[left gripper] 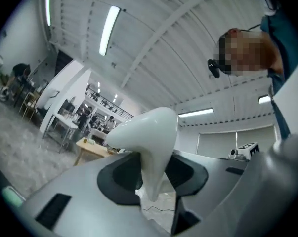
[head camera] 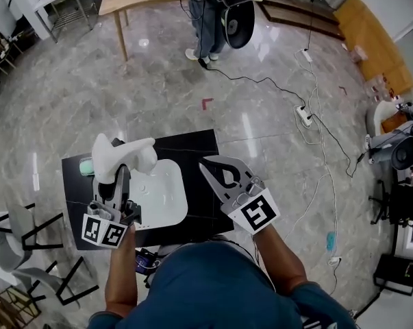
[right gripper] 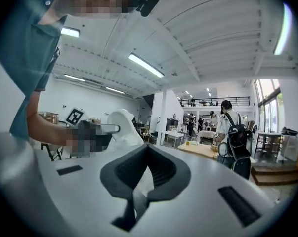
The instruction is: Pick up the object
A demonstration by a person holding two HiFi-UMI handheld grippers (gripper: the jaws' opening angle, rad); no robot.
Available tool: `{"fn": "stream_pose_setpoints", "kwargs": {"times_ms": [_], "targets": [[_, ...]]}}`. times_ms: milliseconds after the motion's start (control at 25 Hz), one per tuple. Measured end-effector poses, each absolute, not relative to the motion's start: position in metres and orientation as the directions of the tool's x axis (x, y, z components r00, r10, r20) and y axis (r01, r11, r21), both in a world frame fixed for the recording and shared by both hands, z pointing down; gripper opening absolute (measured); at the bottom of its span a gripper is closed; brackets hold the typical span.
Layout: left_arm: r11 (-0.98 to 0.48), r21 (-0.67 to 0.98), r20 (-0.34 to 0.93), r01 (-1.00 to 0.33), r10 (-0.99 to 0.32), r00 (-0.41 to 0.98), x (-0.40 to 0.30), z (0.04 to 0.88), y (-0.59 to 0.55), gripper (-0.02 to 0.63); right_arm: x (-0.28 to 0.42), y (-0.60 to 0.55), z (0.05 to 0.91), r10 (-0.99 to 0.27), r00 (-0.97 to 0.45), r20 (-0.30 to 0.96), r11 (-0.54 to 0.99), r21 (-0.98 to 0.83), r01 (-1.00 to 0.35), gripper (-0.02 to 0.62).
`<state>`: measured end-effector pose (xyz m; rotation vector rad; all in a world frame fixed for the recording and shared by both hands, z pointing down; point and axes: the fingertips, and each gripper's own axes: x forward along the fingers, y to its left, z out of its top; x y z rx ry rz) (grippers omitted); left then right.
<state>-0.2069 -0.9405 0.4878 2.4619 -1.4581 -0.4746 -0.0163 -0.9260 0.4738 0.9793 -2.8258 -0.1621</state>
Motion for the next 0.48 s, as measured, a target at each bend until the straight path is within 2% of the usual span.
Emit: {"fn": "stream_pose_setpoints", "kwargs": {"times_ms": [240,480], "targets": [[-0.482,0.162,-0.161,-0.861,-0.874,0.459,-0.208,0.441,-0.899,0.141,-0.028,-0.901,0.46,-0.57,-0.807,0.157,0.816,0.225,-0.533,0.014],[-0.483,0.109,-0.165,-0.869,-0.871,0.464,-0.211,0.423,-0.873,0.141,-0.032,-0.889,0.449,-0.57,-0.81,0.135,0.813,0.236,-0.532,0.012]]}}
